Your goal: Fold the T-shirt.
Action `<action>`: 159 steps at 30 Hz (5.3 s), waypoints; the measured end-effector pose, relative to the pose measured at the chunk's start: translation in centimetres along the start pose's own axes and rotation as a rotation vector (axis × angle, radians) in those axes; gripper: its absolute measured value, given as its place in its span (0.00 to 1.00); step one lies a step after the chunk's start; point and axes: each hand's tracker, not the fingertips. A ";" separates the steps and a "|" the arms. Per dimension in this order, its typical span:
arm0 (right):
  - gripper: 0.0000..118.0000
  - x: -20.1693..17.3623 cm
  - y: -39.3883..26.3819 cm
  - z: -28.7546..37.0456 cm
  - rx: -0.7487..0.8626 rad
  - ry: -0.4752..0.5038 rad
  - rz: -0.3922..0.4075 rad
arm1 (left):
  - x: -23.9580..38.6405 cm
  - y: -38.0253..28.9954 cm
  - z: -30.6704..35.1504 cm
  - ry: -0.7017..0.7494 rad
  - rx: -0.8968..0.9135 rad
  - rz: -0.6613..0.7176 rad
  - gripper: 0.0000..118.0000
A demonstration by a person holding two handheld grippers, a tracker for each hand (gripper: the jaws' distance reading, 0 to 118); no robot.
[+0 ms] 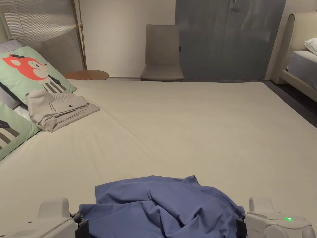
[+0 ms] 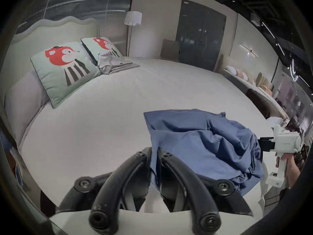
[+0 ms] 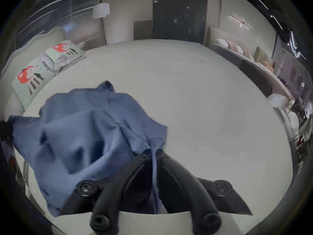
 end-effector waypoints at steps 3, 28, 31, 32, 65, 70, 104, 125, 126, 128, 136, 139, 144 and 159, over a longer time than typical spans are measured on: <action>0.04 0.0 1.0 2.5 0.059 0.083 0.010 | -0.3 0.9 0.8 -0.018 0.019 0.015 0.02; 0.04 7.5 21.0 22.4 0.693 0.036 -0.170 | -2.5 27.5 7.9 -0.105 0.403 0.075 0.02; 0.04 8.1 24.1 22.3 0.737 0.016 -0.195 | -1.8 31.8 6.6 -0.107 0.441 0.071 0.02; 0.04 8.5 25.2 22.2 0.749 0.010 -0.198 | -1.6 33.2 6.1 -0.112 0.451 0.070 0.02; 0.04 10.6 23.0 11.0 0.602 -0.121 -0.155 | -0.1 30.6 -7.8 -0.082 0.311 0.109 0.02; 0.04 10.2 15.7 13.1 0.529 -0.103 -0.138 | -1.7 23.3 -4.6 -0.060 0.226 0.092 0.02; 0.39 10.6 -10.9 12.2 0.043 -0.162 -0.306 | -9.1 -2.6 -1.7 0.095 -0.114 0.180 0.54; 0.01 2.2 0.1 19.0 0.669 -0.111 -0.105 | -4.0 2.9 8.5 0.065 0.379 0.102 0.00; 0.01 1.9 0.1 18.7 0.660 -0.110 -0.099 | -4.0 2.6 8.3 0.070 0.362 0.103 0.00; 0.01 1.6 0.0 18.0 0.644 -0.101 -0.098 | -4.5 2.0 7.5 0.081 0.322 0.103 0.00; 0.01 0.6 -1.0 15.5 0.558 -0.066 -0.080 | -6.8 -2.4 0.7 0.060 -0.011 0.116 0.93; 0.01 0.4 -1.3 14.8 0.533 -0.057 -0.075 | -8.2 -4.0 -2.6 0.091 -0.095 0.099 0.92; 0.01 0.3 -1.7 13.7 0.492 -0.057 -0.072 | -8.4 -5.2 -4.5 0.088 -0.115 0.113 0.68; 0.01 0.2 3.6 8.6 0.435 -0.028 -0.062 | -6.6 -3.5 -2.4 0.034 -0.062 0.131 0.04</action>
